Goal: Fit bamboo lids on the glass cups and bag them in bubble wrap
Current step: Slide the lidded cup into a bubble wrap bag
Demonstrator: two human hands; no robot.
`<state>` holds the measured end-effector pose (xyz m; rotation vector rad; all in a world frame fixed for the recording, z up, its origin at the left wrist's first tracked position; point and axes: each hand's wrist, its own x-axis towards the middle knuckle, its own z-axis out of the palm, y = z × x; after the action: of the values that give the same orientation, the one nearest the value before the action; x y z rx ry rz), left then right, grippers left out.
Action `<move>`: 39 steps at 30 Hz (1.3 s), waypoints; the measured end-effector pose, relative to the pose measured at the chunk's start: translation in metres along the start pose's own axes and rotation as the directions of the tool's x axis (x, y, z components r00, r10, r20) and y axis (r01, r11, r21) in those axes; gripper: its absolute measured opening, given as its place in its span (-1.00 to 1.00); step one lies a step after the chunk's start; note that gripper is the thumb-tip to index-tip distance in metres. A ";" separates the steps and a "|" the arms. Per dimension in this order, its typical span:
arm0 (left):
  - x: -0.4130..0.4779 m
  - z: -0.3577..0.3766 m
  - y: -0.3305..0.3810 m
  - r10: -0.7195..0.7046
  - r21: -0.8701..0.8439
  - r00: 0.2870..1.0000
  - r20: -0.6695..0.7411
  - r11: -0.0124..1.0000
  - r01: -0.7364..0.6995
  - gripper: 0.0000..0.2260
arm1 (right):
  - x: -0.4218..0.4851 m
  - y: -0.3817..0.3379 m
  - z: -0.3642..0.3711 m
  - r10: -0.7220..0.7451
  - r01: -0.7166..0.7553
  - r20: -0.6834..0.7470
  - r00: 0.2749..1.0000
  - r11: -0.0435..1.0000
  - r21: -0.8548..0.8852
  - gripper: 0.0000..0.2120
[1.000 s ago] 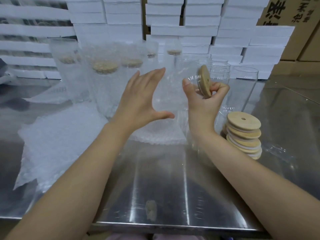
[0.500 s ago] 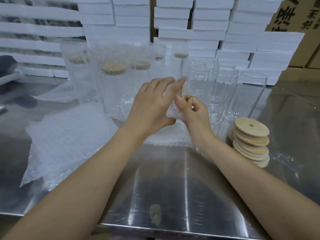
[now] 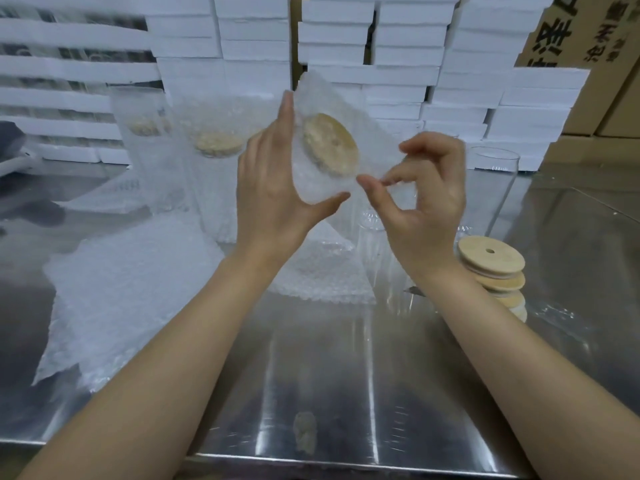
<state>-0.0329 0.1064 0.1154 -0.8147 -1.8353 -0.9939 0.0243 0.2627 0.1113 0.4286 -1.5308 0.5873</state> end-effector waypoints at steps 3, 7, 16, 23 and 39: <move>0.001 -0.002 0.001 -0.225 -0.266 0.973 0.053 0.936 0.231 0.09 | -0.002 -0.008 0.004 0.189 -0.179 -0.115 0.975 0.979 0.095 -0.70; 0.002 -0.001 -0.001 -0.335 -0.566 0.927 0.167 0.737 0.369 -0.30 | -0.009 -0.007 0.010 0.546 -0.623 0.319 0.775 0.746 0.236 -0.28; 0.001 0.006 0.003 -0.321 -0.675 0.887 0.332 0.575 0.461 -0.27 | -0.011 0.000 0.010 0.533 -0.738 0.548 0.645 0.620 0.265 -0.45; -0.002 0.009 -0.001 -0.378 -0.641 0.851 0.365 0.561 0.524 -0.60 | -0.008 -0.002 0.012 0.645 -0.780 0.439 0.625 0.513 0.358 -0.31; -0.005 0.001 -0.022 -0.474 0.408 0.541 0.694 0.879 0.248 -0.53 | -0.007 0.008 0.009 0.747 -0.778 0.231 0.623 0.565 0.273 -0.28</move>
<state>-0.0492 0.0965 0.1038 -0.7626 -2.9426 -0.6179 0.0127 0.2625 0.1039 0.0090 -1.6715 1.5777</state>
